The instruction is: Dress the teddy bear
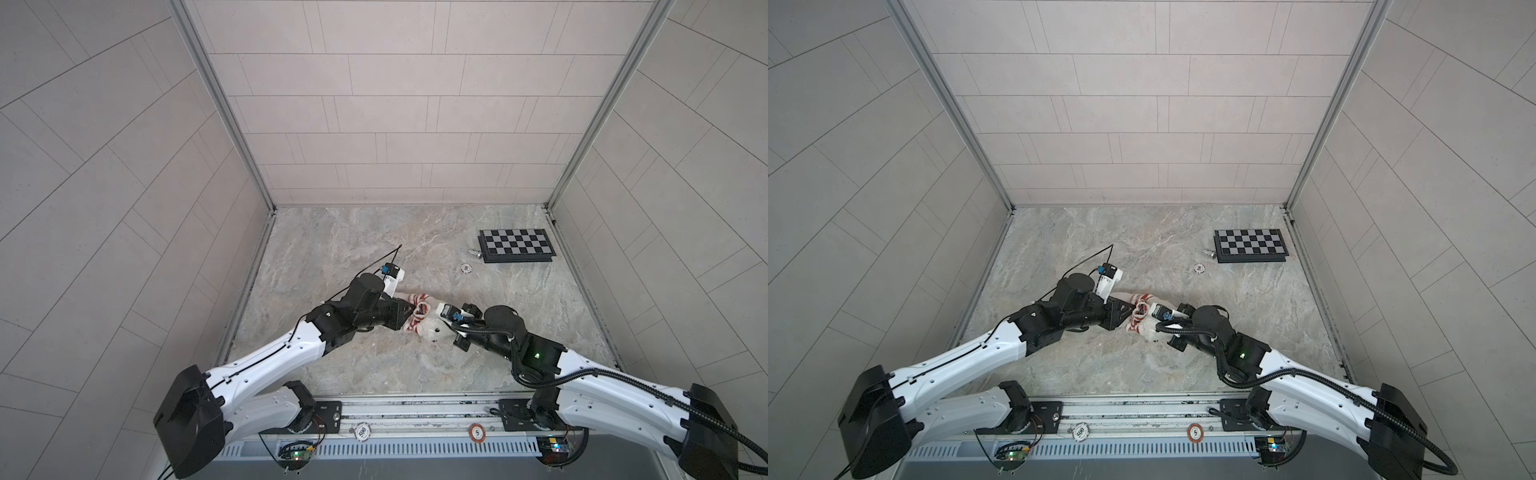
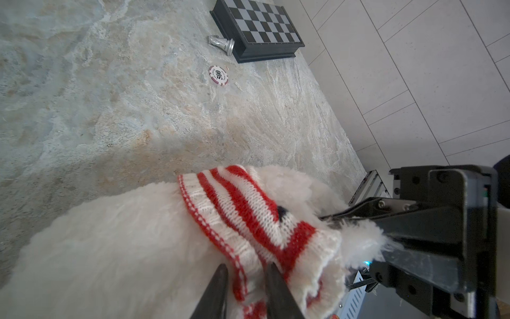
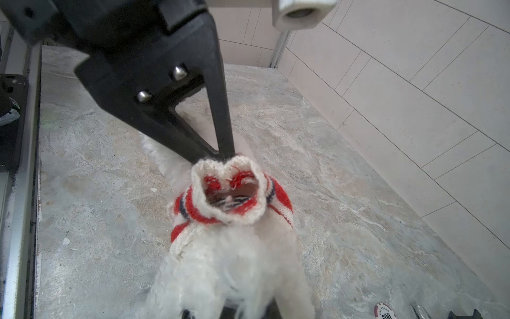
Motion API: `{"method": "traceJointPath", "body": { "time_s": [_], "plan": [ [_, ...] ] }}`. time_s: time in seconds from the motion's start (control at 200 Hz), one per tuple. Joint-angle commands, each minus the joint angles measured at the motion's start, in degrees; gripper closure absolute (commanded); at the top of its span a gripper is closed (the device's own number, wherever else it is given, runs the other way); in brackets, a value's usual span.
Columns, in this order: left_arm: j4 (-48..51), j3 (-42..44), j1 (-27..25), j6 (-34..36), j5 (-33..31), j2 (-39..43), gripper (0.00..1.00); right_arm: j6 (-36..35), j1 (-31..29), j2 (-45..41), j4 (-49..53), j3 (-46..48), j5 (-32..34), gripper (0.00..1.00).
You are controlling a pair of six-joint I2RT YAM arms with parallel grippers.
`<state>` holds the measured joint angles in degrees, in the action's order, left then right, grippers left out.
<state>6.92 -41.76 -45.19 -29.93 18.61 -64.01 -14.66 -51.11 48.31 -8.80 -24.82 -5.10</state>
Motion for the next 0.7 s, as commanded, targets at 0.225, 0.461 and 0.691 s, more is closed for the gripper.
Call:
{"method": "traceJointPath", "body": {
  "time_s": [0.225,0.461,0.691],
  "plan": [
    [-2.42,-1.49,-1.47,0.86,-0.26,-1.52,0.90,-1.09,-0.30,-1.08,-2.88,-0.05,0.26,1.00],
    [2.04,-2.28,-1.61,3.27,-2.13,3.49,0.94,-1.21,-0.30,-1.50,-1.32,0.01,4.84,1.00],
    [4.88,-0.04,-1.48,2.66,-2.02,8.27,0.93,0.85,-0.22,-1.78,-0.94,0.37,15.36,1.00]
  ]
}}
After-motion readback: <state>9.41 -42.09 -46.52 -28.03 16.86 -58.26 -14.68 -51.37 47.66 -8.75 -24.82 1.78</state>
